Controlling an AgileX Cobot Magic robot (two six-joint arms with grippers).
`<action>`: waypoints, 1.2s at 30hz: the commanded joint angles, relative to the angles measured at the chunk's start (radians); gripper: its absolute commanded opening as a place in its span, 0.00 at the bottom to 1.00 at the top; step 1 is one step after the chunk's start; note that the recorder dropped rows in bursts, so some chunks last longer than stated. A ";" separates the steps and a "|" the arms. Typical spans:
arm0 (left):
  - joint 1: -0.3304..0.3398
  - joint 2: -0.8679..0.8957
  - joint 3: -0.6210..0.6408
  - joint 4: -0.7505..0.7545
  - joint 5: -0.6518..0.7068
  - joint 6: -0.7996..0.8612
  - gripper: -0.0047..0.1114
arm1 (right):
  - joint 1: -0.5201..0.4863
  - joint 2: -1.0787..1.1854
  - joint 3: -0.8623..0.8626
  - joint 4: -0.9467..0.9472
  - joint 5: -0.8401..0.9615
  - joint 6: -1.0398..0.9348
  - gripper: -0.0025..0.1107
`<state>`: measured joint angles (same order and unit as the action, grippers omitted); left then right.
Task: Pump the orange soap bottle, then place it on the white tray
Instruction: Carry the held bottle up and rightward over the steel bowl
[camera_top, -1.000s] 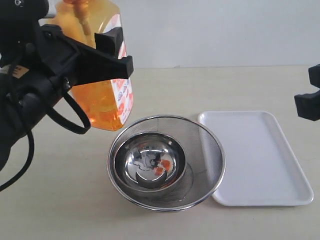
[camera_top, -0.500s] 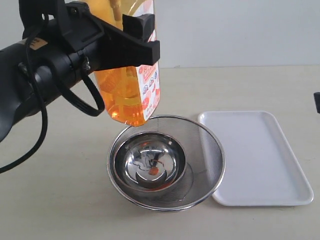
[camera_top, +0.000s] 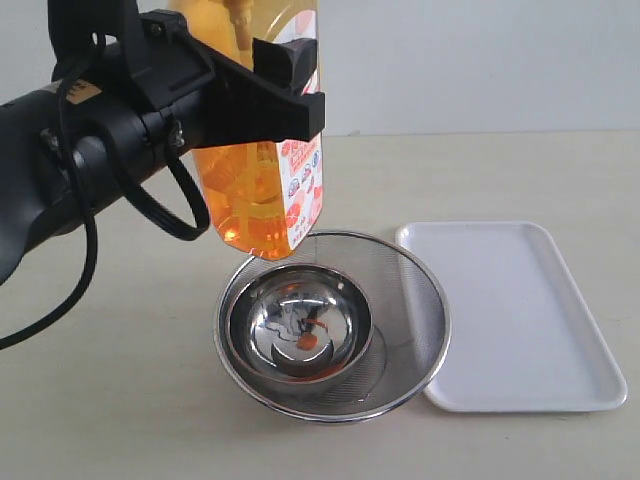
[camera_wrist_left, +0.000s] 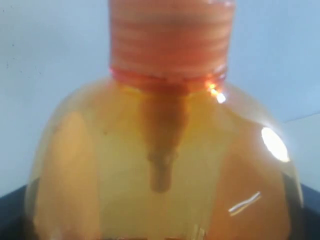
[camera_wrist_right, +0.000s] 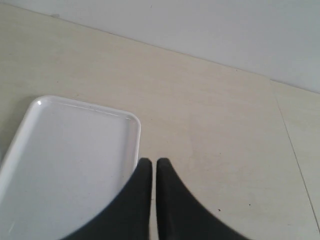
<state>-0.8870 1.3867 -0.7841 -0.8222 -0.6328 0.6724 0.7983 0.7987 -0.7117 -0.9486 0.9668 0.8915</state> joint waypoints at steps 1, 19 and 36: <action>-0.001 -0.019 -0.020 0.075 -0.027 0.000 0.08 | -0.001 -0.009 0.004 -0.008 0.006 -0.003 0.02; -0.001 -0.019 -0.020 0.098 -0.013 -0.006 0.08 | -0.001 -0.009 0.004 0.000 -0.005 -0.001 0.02; -0.001 -0.019 -0.033 0.267 0.012 -0.185 0.08 | -0.001 -0.009 0.004 0.052 -0.005 0.000 0.02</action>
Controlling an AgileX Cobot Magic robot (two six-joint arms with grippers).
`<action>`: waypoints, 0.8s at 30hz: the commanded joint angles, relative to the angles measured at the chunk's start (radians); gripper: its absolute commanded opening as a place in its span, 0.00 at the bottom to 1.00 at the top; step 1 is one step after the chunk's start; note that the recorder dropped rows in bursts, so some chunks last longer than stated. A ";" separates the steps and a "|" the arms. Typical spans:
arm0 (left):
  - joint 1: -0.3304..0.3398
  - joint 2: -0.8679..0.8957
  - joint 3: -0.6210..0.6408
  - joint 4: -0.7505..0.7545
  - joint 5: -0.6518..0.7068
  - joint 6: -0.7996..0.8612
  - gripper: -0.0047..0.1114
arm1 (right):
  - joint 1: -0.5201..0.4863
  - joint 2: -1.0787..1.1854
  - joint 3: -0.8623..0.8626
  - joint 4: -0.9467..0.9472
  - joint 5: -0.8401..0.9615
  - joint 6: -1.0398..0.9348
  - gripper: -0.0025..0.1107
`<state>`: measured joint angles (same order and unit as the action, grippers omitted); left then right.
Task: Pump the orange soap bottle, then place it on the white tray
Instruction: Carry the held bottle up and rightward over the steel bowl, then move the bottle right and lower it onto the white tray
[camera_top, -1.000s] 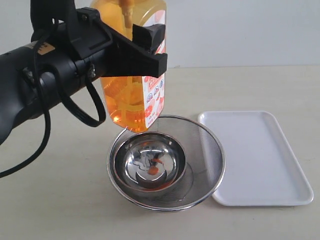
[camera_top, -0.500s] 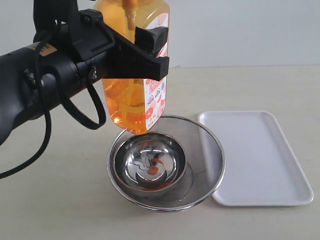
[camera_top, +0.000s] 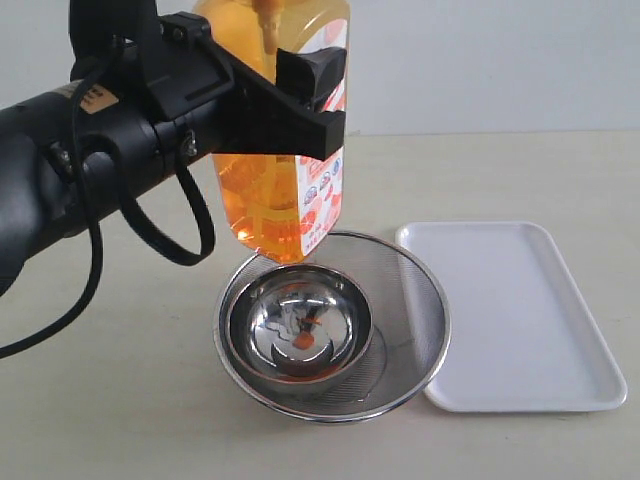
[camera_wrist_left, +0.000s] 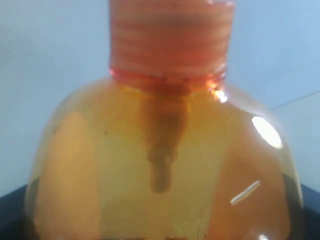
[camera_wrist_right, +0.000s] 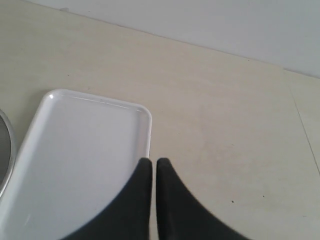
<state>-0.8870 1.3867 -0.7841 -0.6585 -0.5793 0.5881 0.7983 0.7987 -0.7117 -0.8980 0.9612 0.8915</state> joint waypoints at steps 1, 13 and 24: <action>-0.001 -0.019 -0.043 0.103 -0.026 -0.103 0.08 | -0.001 -0.009 0.004 0.001 0.000 0.000 0.02; -0.001 0.115 -0.234 0.125 0.118 -0.103 0.08 | -0.001 -0.009 0.004 -0.069 0.167 0.041 0.02; -0.006 0.277 -0.385 0.137 0.187 -0.103 0.08 | -0.001 -0.064 0.004 -0.114 0.258 0.019 0.02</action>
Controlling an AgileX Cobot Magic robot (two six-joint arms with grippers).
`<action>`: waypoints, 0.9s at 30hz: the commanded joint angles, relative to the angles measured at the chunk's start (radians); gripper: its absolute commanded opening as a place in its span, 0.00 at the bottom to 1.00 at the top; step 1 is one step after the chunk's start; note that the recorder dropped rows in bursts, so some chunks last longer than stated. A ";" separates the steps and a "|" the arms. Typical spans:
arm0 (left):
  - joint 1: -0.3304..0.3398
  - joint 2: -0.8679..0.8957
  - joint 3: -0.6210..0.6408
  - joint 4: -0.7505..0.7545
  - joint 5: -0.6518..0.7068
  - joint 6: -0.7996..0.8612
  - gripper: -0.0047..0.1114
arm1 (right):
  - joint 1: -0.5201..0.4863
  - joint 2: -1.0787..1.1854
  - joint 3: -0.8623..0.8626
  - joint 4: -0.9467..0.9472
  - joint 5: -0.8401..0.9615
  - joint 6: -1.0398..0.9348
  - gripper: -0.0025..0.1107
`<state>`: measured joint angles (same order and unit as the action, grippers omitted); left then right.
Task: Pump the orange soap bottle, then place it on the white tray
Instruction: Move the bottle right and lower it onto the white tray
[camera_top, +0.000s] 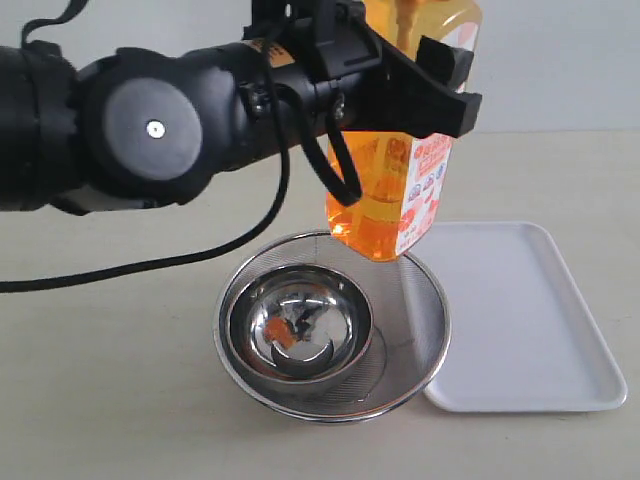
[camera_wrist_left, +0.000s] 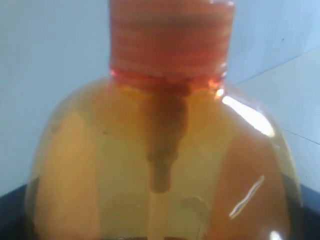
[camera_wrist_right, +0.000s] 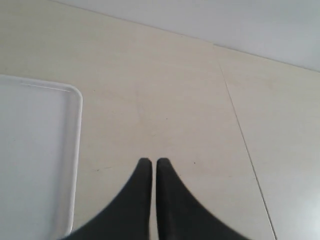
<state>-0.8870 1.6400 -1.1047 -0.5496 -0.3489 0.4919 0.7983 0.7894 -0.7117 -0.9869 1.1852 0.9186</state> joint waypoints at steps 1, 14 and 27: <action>-0.006 0.034 -0.079 0.046 -0.038 -0.006 0.08 | -0.001 -0.079 0.004 -0.025 0.034 -0.008 0.02; -0.021 0.219 -0.325 0.371 0.014 -0.308 0.08 | -0.001 -0.372 0.004 0.134 0.036 -0.224 0.02; -0.041 0.381 -0.482 0.439 0.025 -0.387 0.08 | -0.001 -0.388 0.004 0.213 0.036 -0.368 0.02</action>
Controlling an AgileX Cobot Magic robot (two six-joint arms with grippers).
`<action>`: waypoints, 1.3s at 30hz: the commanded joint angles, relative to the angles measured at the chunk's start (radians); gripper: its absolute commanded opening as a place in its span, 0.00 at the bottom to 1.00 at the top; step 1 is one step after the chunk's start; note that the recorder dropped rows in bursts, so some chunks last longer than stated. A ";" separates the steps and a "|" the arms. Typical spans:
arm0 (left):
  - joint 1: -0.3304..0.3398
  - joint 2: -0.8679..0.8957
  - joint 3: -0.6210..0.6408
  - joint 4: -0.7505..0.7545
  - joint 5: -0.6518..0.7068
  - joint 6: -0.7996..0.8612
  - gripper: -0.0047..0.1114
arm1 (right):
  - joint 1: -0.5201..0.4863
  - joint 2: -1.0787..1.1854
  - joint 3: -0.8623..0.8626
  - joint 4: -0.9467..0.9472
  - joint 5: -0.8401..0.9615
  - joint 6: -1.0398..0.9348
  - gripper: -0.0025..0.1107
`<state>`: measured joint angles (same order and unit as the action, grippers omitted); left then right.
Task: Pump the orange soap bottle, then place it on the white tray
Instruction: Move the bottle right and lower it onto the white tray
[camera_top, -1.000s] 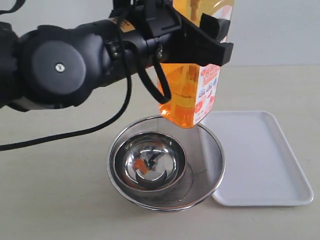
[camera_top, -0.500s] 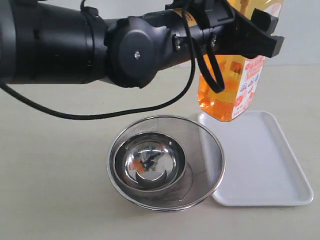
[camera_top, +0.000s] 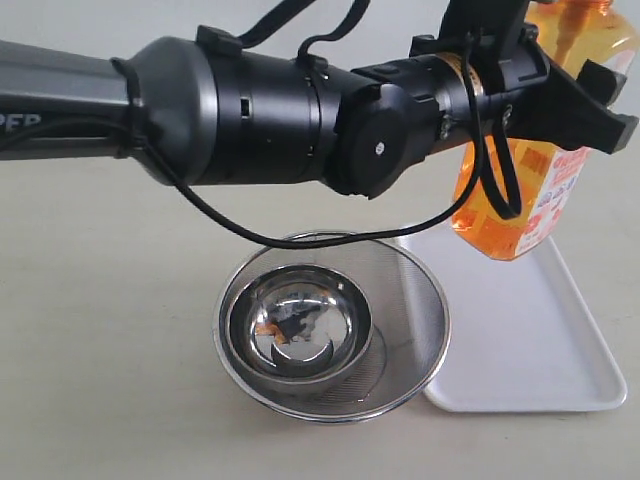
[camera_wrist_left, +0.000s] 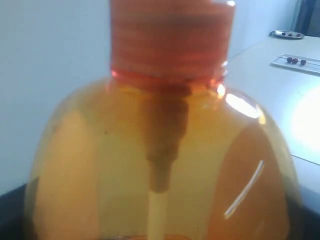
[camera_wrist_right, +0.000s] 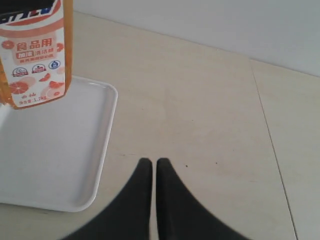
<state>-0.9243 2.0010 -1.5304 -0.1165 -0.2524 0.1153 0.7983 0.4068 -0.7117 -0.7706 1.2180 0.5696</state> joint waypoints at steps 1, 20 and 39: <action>-0.004 0.032 -0.067 0.006 -0.071 -0.010 0.08 | -0.001 -0.005 0.004 -0.003 0.003 -0.027 0.02; -0.006 0.176 -0.131 0.006 -0.086 -0.010 0.08 | -0.001 -0.005 0.004 -0.003 0.003 -0.056 0.02; -0.006 0.240 -0.131 0.006 -0.091 -0.060 0.08 | -0.001 -0.005 0.004 -0.003 0.003 -0.086 0.02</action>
<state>-0.9254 2.2618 -1.6447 -0.1123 -0.2634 0.0937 0.7983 0.4068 -0.7117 -0.7706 1.2180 0.4913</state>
